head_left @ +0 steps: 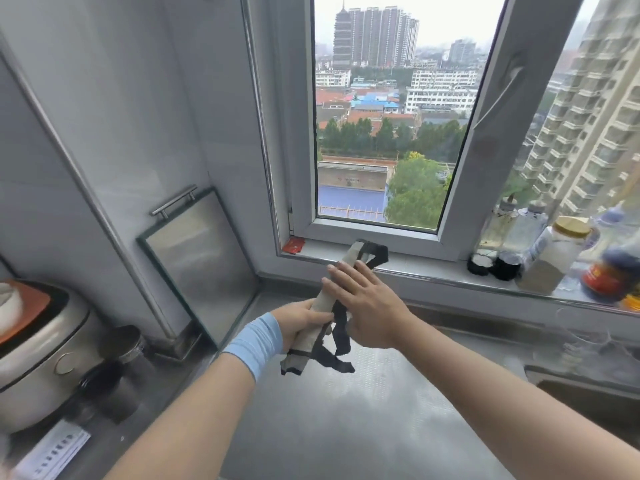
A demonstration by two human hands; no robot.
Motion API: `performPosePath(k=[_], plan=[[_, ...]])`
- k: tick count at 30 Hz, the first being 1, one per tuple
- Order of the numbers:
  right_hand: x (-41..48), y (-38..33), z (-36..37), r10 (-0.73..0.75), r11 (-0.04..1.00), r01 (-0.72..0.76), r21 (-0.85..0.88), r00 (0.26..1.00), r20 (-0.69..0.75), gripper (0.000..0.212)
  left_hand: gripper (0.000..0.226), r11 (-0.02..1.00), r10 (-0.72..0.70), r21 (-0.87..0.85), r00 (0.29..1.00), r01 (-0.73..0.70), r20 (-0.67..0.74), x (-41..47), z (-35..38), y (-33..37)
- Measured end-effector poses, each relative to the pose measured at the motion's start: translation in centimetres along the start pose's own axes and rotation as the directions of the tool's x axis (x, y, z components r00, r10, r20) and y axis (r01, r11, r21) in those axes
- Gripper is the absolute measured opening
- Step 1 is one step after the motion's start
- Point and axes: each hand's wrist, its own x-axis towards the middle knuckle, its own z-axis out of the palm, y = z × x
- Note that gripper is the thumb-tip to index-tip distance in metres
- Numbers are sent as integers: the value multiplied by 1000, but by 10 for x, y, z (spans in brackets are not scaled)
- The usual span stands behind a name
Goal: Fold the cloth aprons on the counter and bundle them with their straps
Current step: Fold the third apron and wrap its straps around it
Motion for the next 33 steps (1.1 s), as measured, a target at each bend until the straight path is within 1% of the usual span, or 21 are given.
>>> performPosePath(k=[1,3,5,7,9,11,13,15,18,19,22,24,25,26,27,28,29,30,31,32,33], plan=[[-1,-5,0,22,1000,-22,-20,999,26,83,9,999,-3,-43,1000,4,14,-4,2,4],[-1,-7,2,43,996,-43,-82,999,-8,85,8,996,-10,-86,999,13,33,-9,5,9],[0,-8,1,52,989,-64,-133,994,-95,75,5,995,-4,-101,999,8,48,-13,5,10],[5,-9,-2,74,980,-112,-166,972,-221,58,4,996,25,-90,998,-20,55,-17,6,11],[9,-11,-9,93,979,-149,-140,935,-343,41,13,996,54,-71,997,-50,57,-18,6,13],[14,-8,-16,60,985,-116,-127,922,-383,34,27,998,67,-15,996,-66,53,-19,6,16],[15,0,-19,29,989,-81,-121,924,-382,34,33,996,39,75,998,-43,48,-22,8,16],[13,8,-22,96,993,-112,-23,924,-370,30,34,984,30,175,1000,-31,4,-24,7,16],[11,6,-30,304,949,-262,177,909,-286,46,28,984,79,159,997,-75,-16,-27,8,21],[13,3,-33,362,923,-307,231,896,-256,45,26,986,93,144,996,-90,-14,-29,10,24],[24,1,-46,485,824,-400,402,864,-135,31,17,984,147,108,988,-141,-45,-30,13,29],[30,4,-55,543,720,-466,515,840,1,31,14,975,181,151,978,-165,-102,-30,13,29],[33,6,-58,564,656,-495,570,823,66,28,19,970,183,186,975,-158,-125,-28,12,28],[35,7,-62,567,594,-507,625,815,121,24,35,965,189,210,971,-156,-144,-25,11,28],[37,7,-66,548,527,-506,683,816,183,22,57,953,215,247,965,-173,-153,-21,10,27],[40,7,-69,510,460,-503,732,824,246,21,77,930,248,317,954,-186,-167,-18,10,27],[42,7,-72,473,407,-508,759,828,301,20,87,890,285,415,942,-191,-175,-15,10,27],[44,8,-75,444,376,-520,767,828,343,21,84,853,323,477,931,-210,-168,-11,8,28],[45,9,-79,416,361,-527,769,830,373,24,70,836,348,492,928,-244,-132,-9,10,30],[47,10,-81,380,354,-527,772,836,396,25,53,833,360,477,929,-280,-84,-10,13,31],[49,11,-84,347,352,-527,773,841,415,24,42,845,356,439,934,-304,-37,-13,16,32]])
